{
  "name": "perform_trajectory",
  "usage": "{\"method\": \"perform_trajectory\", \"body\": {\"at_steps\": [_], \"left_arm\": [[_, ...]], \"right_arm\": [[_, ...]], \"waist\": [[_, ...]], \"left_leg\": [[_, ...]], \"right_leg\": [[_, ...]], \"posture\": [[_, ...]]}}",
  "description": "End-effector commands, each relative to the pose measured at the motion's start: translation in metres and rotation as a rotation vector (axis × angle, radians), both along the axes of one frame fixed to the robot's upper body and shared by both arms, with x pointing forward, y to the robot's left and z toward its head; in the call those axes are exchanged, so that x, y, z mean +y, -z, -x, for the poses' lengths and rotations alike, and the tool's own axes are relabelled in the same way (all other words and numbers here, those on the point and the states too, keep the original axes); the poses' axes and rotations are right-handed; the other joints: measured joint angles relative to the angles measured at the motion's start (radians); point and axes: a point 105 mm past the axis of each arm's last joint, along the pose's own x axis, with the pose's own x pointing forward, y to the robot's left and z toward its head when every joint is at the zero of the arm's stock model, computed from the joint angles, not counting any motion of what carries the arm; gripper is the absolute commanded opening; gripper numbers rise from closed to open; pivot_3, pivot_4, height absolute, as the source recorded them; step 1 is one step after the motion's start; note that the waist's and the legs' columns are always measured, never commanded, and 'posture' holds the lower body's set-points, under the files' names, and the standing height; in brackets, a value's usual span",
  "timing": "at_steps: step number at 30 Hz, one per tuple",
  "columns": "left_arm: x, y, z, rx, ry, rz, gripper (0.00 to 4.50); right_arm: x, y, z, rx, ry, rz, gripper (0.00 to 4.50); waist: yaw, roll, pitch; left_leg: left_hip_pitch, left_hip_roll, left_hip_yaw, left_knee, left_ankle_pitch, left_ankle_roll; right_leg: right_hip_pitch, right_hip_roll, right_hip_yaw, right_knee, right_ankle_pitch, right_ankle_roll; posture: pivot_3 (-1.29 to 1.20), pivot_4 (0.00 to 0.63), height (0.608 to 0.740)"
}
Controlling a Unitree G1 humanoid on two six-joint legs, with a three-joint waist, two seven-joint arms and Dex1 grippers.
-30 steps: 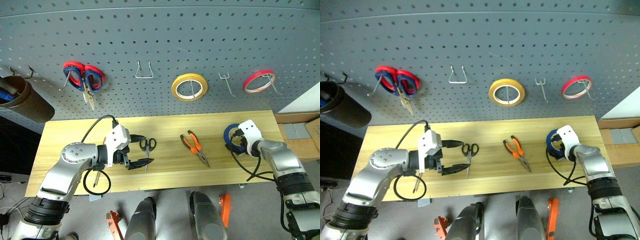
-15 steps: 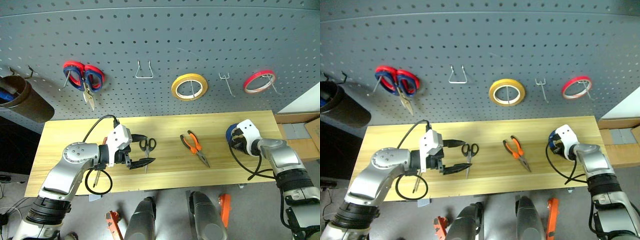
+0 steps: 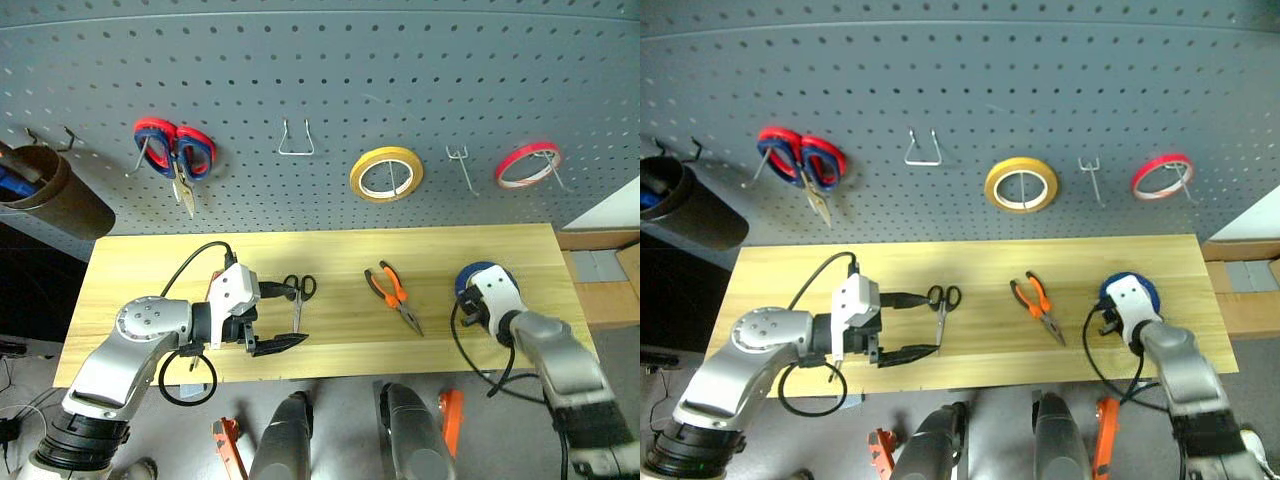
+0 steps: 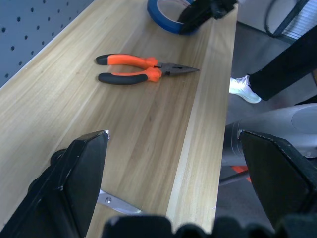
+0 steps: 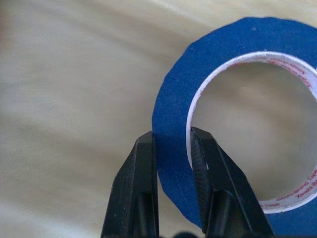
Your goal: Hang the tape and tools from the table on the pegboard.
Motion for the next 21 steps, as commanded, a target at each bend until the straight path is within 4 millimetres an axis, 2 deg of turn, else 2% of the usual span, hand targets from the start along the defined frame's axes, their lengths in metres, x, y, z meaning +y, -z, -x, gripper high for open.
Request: {"method": "perform_trajectory", "body": {"at_steps": [1,7,11,16,21], "left_arm": [[-0.003,-0.012,0.002,-0.053,0.028,0.016,4.50],[-0.003,-0.015,-0.001,-0.071,0.020,0.026,4.50],[-0.004,-0.019,-0.004,-0.090,0.006,0.043,4.50],[-0.005,-0.021,-0.006,-0.117,-0.016,0.057,4.50],[-0.005,-0.022,-0.006,-0.119,-0.034,0.063,4.50]], "right_arm": [[0.009,-0.045,0.012,-0.206,0.045,0.047,0.37],[0.039,-0.109,0.035,-0.563,-0.003,0.181,0.37],[0.054,-0.137,0.043,-0.729,-0.086,0.268,0.37],[0.063,-0.159,0.033,-0.853,-0.151,0.310,0.37],[0.066,-0.161,0.018,-0.870,-0.192,0.287,0.37]], "waist": [[-0.005,0.000,0.000],[-0.010,0.001,0.000],[-0.009,0.000,0.000],[-0.013,0.000,0.000],[-0.012,0.000,0.000]], "left_leg": [[0.000,0.000,0.000,0.000,0.000,0.000],[-0.002,0.000,0.002,-0.001,0.000,0.000],[-0.002,0.000,0.002,-0.001,0.000,0.000],[-0.002,0.000,0.003,0.000,0.000,0.000],[-0.002,0.001,0.003,0.000,0.000,0.000]], "right_leg": [[0.000,0.000,0.000,0.000,0.000,0.000],[-0.004,0.001,0.001,0.001,0.000,0.000],[-0.005,0.001,0.001,0.001,0.000,0.000],[-0.004,0.001,0.001,0.001,0.000,0.000],[-0.004,0.001,0.000,0.001,0.000,0.000]], "posture": [[-0.07,0.378,0.740],[-0.08,0.382,0.740],[-0.09,0.383,0.740],[-0.09,0.381,0.740],[-0.06,0.376,0.740]]}}
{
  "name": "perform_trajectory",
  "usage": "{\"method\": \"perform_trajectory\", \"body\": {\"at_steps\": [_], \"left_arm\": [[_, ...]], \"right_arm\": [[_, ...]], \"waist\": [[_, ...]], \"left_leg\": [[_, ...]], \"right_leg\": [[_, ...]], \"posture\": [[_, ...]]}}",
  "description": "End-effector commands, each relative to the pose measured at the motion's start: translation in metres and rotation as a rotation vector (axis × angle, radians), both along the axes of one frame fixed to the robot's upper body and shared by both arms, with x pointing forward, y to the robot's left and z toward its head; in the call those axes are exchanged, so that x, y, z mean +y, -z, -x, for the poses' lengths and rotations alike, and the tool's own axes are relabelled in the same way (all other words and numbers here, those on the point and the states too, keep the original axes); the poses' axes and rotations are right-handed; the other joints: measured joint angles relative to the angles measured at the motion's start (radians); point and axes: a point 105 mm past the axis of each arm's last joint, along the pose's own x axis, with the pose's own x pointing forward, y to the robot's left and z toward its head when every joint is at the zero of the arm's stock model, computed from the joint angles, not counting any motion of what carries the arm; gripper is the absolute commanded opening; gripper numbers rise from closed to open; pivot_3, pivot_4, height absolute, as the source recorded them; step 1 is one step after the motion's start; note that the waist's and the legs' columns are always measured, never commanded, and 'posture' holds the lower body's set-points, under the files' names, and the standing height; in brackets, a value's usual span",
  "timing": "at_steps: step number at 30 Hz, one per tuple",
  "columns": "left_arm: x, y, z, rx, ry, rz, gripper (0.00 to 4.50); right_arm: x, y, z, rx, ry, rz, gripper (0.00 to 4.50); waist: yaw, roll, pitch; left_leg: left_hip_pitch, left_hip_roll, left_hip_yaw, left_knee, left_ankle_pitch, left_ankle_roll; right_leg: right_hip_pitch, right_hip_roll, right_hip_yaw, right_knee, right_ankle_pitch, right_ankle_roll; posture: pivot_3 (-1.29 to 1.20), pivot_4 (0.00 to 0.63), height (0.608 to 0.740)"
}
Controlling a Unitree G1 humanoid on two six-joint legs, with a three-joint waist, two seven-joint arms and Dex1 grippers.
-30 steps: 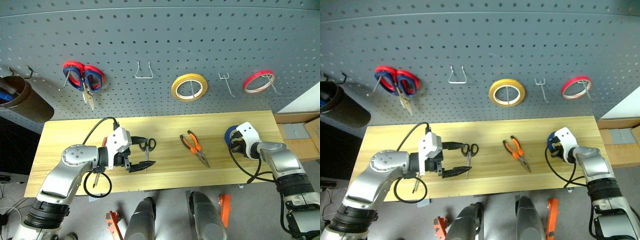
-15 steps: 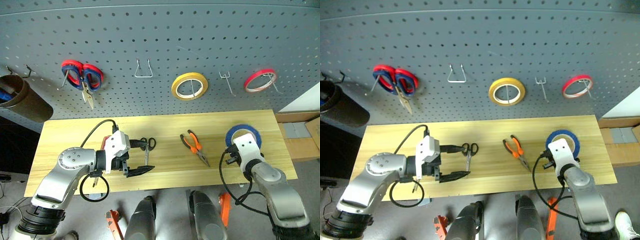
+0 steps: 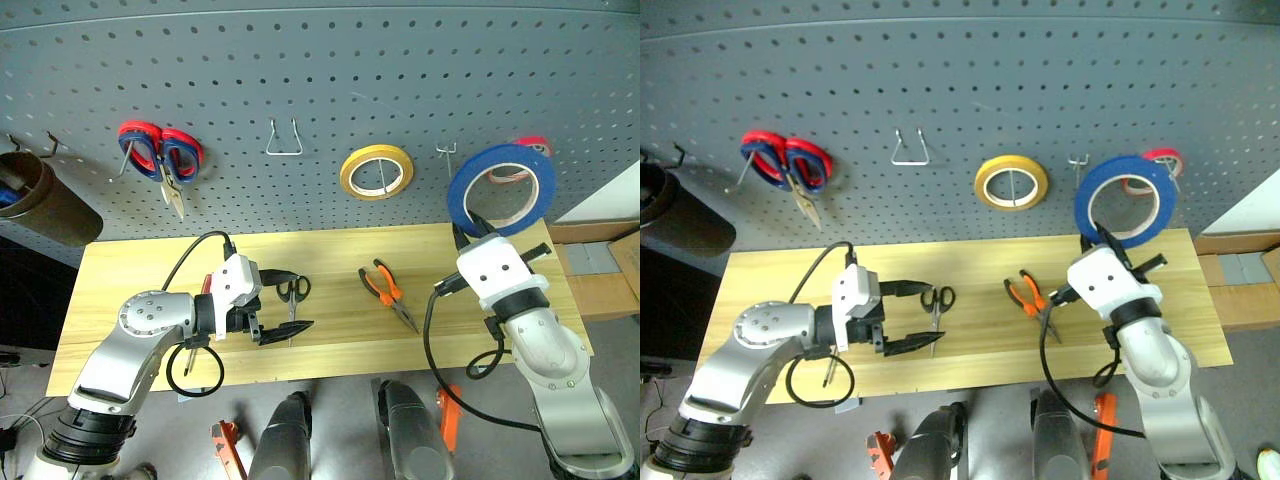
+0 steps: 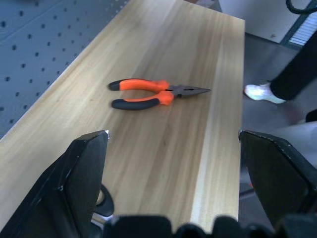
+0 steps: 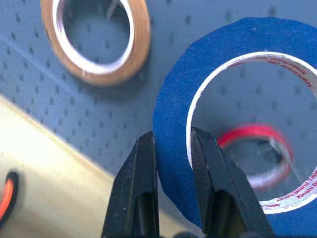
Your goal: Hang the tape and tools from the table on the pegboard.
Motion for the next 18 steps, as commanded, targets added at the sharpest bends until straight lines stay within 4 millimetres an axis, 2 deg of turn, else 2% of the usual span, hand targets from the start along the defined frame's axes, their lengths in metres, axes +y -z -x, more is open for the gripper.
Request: {"method": "perform_trajectory", "body": {"at_steps": [1,6,12,18], "left_arm": [[0.000,-0.010,0.003,-0.043,-0.007,0.016,4.50],[0.004,-0.010,0.006,-0.040,-0.027,0.011,4.50],[0.005,-0.010,0.006,-0.030,-0.042,0.024,4.50],[0.006,-0.011,0.005,-0.029,-0.052,0.029,4.50]], "right_arm": [[-0.001,-0.007,-0.006,-0.039,-0.024,0.004,0.37],[-0.012,-0.005,0.000,-0.042,0.010,-0.016,0.37],[0.015,-0.011,0.019,-0.087,-0.115,0.025,0.37],[0.030,-0.014,0.024,-0.110,-0.182,0.068,0.37]], "waist": [[0.000,0.000,0.000],[0.003,0.000,0.000],[-0.001,0.000,0.000],[0.001,0.000,0.000]], "left_leg": [[0.000,0.000,0.000,0.000,0.000,0.000],[0.000,0.000,0.000,0.000,0.000,0.000],[0.000,0.000,0.001,0.001,0.000,0.000],[0.000,0.000,0.001,0.001,0.000,0.000]], "right_leg": [[0.000,0.000,0.000,0.000,0.000,0.000],[0.000,0.000,0.000,0.000,0.000,0.000],[0.000,0.000,0.001,0.001,0.000,0.000],[0.000,0.001,0.000,0.001,0.000,0.000]], "posture": [[-0.06,0.374,0.740],[-0.05,0.377,0.740],[-0.06,0.380,0.740],[-0.06,0.377,0.740]]}}
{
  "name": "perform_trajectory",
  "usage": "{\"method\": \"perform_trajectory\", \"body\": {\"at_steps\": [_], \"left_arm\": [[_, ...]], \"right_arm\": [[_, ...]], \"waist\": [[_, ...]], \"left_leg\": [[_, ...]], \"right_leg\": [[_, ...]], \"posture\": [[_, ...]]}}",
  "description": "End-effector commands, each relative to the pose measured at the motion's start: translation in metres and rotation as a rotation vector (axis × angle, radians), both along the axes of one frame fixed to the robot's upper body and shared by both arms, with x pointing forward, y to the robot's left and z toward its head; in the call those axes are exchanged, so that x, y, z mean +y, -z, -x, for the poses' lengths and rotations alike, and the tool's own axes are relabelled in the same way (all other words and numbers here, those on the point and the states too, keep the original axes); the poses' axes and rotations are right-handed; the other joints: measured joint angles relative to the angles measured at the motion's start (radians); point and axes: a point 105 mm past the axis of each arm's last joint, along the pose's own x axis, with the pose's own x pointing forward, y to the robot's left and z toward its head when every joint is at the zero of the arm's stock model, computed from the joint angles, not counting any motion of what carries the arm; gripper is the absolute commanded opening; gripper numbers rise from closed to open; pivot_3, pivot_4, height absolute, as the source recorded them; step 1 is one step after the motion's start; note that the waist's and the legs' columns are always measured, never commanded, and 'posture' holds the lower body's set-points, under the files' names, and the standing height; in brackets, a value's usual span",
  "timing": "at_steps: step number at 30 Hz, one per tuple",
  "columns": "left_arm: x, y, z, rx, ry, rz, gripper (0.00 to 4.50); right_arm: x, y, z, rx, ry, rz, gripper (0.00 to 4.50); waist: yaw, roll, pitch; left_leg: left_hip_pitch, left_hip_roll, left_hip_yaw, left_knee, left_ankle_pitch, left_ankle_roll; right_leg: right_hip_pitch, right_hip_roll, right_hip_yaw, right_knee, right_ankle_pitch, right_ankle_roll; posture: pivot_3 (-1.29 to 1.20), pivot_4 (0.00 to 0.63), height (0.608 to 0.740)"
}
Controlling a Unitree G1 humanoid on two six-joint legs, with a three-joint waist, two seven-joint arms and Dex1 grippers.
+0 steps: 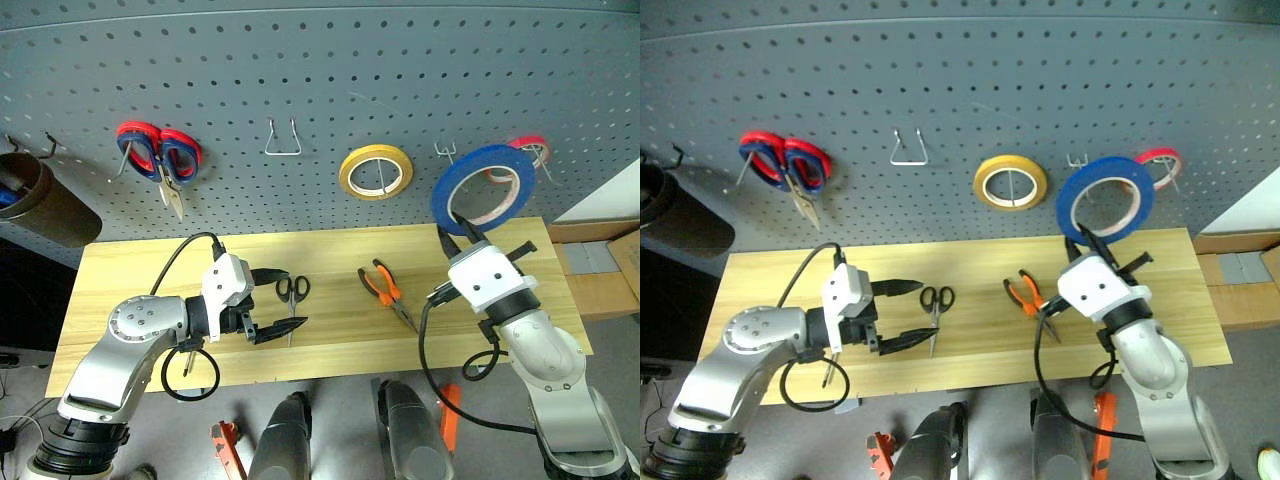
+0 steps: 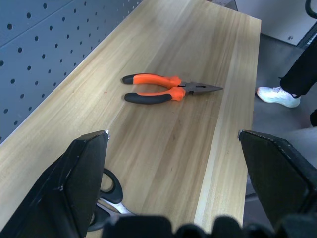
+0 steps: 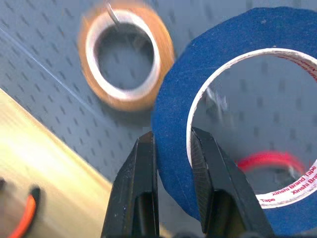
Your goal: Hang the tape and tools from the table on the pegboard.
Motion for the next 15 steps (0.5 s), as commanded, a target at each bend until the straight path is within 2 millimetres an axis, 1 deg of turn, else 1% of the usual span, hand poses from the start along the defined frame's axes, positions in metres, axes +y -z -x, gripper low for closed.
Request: {"method": "perform_trajectory", "body": {"at_steps": [1,5,7,10,15], "left_arm": [[-0.002,-0.011,0.003,-0.040,0.008,0.020,4.50],[-0.001,-0.012,0.001,-0.043,0.000,0.025,4.50],[-0.002,-0.012,0.001,-0.044,0.000,0.026,4.50],[-0.002,-0.012,0.000,-0.045,0.001,0.027,4.50],[-0.001,-0.012,0.000,-0.047,-0.006,0.025,4.50]], "right_arm": [[0.010,-0.014,0.008,-0.070,-0.049,0.018,0.37],[0.006,-0.005,-0.006,-0.017,-0.023,-0.008,0.37],[-0.001,-0.001,-0.018,0.001,0.008,-0.009,0.37],[-0.008,0.003,-0.032,0.014,0.023,0.004,0.37],[-0.016,0.007,-0.049,0.021,0.041,0.001,0.37]], "waist": [[0.001,0.000,0.000],[0.001,0.000,0.000],[0.001,0.000,0.000],[0.001,0.000,0.000],[-0.002,0.000,0.000]], "left_leg": [[0.000,0.000,0.000,0.000,0.000,0.000],[0.000,0.000,0.000,0.000,0.000,0.000],[0.000,0.000,0.000,0.000,0.000,0.000],[0.000,0.000,0.000,0.000,0.000,0.000],[0.000,0.000,0.001,0.000,0.000,0.000]], "right_leg": [[0.000,0.000,0.000,0.000,0.000,0.000],[0.000,0.000,0.000,0.000,0.000,0.000],[0.000,0.000,0.000,0.000,0.000,0.000],[0.000,0.000,0.000,0.000,0.000,0.000],[0.000,0.000,0.000,0.000,0.000,0.000]], "posture": [[-0.06,0.377,0.740],[-0.05,0.371,0.740],[-0.05,0.371,0.740],[-0.05,0.370,0.740],[-0.04,0.366,0.740]]}}
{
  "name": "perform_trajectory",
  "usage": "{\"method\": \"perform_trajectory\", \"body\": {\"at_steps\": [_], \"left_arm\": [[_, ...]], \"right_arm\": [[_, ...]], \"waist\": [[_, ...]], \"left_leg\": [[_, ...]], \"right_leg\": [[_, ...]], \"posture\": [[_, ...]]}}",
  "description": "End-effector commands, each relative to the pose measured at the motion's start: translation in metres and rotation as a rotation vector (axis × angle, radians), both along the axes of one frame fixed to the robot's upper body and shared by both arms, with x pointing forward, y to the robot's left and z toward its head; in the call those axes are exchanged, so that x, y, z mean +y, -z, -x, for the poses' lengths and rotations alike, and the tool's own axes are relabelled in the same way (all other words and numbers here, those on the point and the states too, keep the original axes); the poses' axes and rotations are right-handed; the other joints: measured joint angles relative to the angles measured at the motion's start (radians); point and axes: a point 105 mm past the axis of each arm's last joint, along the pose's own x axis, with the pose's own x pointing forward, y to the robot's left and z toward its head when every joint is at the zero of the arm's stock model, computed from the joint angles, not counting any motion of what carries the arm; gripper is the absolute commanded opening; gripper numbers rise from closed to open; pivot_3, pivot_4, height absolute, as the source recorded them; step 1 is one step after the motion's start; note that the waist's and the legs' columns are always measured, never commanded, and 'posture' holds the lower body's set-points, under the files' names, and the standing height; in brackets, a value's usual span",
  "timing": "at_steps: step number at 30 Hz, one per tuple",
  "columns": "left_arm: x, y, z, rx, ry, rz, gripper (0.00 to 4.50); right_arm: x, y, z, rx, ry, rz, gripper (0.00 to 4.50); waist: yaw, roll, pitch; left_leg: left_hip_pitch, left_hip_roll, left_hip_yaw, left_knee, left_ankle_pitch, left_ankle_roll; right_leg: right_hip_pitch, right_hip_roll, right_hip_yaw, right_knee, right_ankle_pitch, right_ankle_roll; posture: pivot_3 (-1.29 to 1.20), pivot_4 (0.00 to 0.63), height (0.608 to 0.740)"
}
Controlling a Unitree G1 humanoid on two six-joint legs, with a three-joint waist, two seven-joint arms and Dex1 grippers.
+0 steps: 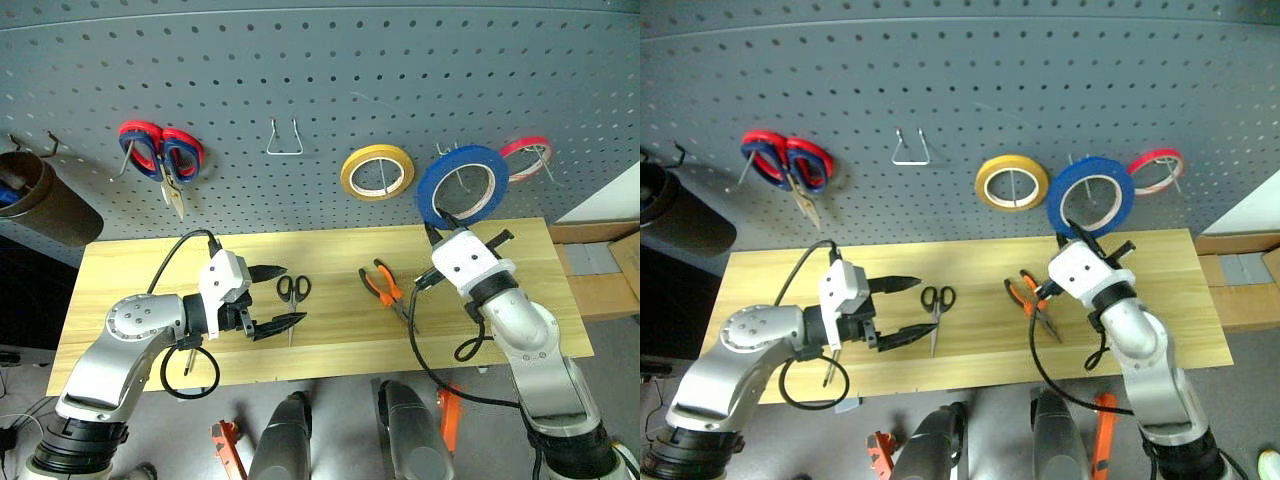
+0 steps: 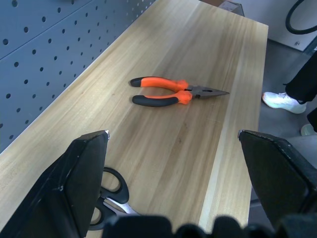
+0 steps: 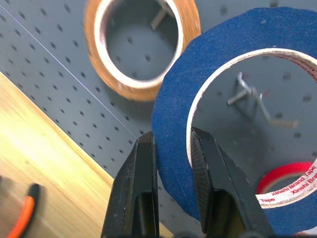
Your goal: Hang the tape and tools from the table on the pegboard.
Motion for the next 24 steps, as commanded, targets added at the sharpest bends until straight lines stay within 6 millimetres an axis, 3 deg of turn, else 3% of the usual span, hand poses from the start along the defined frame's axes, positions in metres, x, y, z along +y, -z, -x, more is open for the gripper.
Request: {"method": "perform_trajectory", "body": {"at_steps": [1,7,13,19,24], "left_arm": [[-0.003,-0.008,0.003,-0.034,0.014,0.011,4.50],[0.002,-0.009,0.001,-0.045,-0.021,0.021,4.50],[0.009,-0.007,0.002,-0.046,-0.041,0.012,4.50],[0.031,0.004,0.006,-0.040,-0.061,-0.070,4.50],[0.058,0.012,0.008,-0.023,-0.071,-0.169,4.50]], "right_arm": [[-0.006,-0.009,-0.006,-0.048,0.006,-0.017,0.37],[-0.013,0.000,-0.013,-0.015,0.033,-0.059,0.37],[-0.015,0.010,-0.009,0.031,0.047,-0.089,2.28],[0.001,0.041,0.023,0.223,0.015,-0.163,4.33],[0.034,0.083,0.044,0.571,-0.041,-0.296,4.47]], "waist": [[0.000,0.000,0.000],[0.001,0.000,0.000],[0.002,0.000,0.000],[0.002,0.000,0.000],[0.000,0.000,0.000]], "left_leg": [[0.000,0.000,0.001,0.000,0.000,0.000],[0.000,0.000,0.001,0.000,0.000,0.000],[0.000,0.000,0.001,0.000,0.000,0.000],[0.000,0.001,0.001,0.000,0.000,0.000],[0.001,0.001,0.001,0.000,0.000,0.000]], "right_leg": [[0.000,0.000,0.000,0.000,0.000,0.000],[0.000,0.000,0.000,0.001,0.000,0.000],[0.000,0.000,0.000,0.001,0.000,0.000],[0.000,0.000,0.000,0.001,0.000,0.000],[0.000,0.000,0.001,0.001,0.001,-0.001]], "posture": [[-0.04,0.366,0.740],[-0.03,0.366,0.740],[-0.03,0.372,0.740],[-0.03,0.378,0.740],[-0.04,0.385,0.740]]}}
